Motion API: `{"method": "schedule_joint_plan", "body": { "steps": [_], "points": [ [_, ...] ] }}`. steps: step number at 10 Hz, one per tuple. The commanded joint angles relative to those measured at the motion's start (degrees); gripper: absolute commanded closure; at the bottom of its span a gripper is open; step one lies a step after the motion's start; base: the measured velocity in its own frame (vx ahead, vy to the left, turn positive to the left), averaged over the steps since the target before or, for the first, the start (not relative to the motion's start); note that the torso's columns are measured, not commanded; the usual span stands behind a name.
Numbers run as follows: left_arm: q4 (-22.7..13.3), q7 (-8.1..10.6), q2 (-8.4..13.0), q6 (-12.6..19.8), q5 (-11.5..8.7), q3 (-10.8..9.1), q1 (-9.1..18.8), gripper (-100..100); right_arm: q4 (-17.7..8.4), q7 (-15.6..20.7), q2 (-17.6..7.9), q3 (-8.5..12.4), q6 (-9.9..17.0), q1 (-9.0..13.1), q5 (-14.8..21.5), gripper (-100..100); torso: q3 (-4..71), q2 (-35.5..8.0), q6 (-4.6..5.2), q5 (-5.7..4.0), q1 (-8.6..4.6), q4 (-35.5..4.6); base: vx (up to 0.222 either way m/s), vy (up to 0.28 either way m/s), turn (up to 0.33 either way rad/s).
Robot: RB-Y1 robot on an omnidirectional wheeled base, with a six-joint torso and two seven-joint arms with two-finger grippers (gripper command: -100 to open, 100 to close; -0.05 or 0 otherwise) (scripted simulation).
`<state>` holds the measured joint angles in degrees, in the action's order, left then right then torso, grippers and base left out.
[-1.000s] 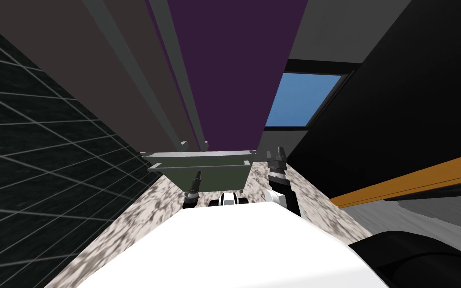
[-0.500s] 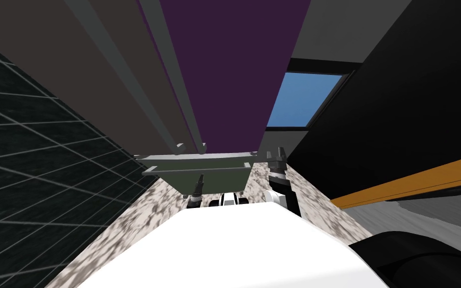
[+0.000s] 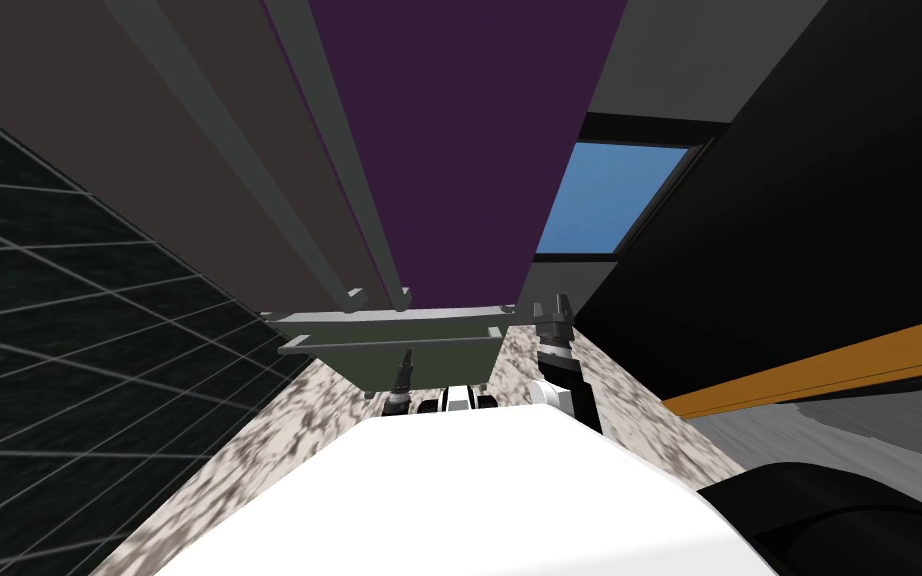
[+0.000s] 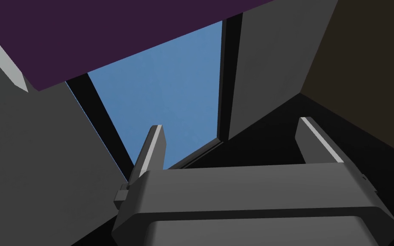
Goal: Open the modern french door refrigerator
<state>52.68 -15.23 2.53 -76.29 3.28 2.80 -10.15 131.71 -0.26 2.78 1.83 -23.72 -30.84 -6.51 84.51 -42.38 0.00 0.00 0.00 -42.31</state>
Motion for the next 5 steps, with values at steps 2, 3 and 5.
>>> {"method": "schedule_joint_plan", "body": {
  "steps": [2, 3, 5],
  "points": [
    [2.0, 0.47, 0.3, 4.2, -0.1, -0.37, 2.1, -100, 0.0, 0.0, 0.0, 0.0, 0.0, 0.0, 0.0, 0, 0.0, 0.0, 0.0, 0.0, -0.01, 0.0, -0.033, -0.01, 0.014],
    [2.3, 0.55, 0.3, 4.9, -0.1, -0.45, 2.6, -100, 0.0, 0.0, 0.0, 0.0, 0.0, 0.0, 0.0, 0, 0.0, 0.1, 0.0, 0.0, -0.01, 0.0, -0.027, -0.009, 0.015],
    [2.7, 0.52, 0.3, 5.2, -0.1, -0.44, 2.7, -100, 0.0, 0.0, 0.0, 0.0, 0.0, 0.0, 0.0, 0, 0.1, 0.1, -0.01, 0.0, 0.0, 0.0, -0.014, -0.006, 0.005]
  ]
}}
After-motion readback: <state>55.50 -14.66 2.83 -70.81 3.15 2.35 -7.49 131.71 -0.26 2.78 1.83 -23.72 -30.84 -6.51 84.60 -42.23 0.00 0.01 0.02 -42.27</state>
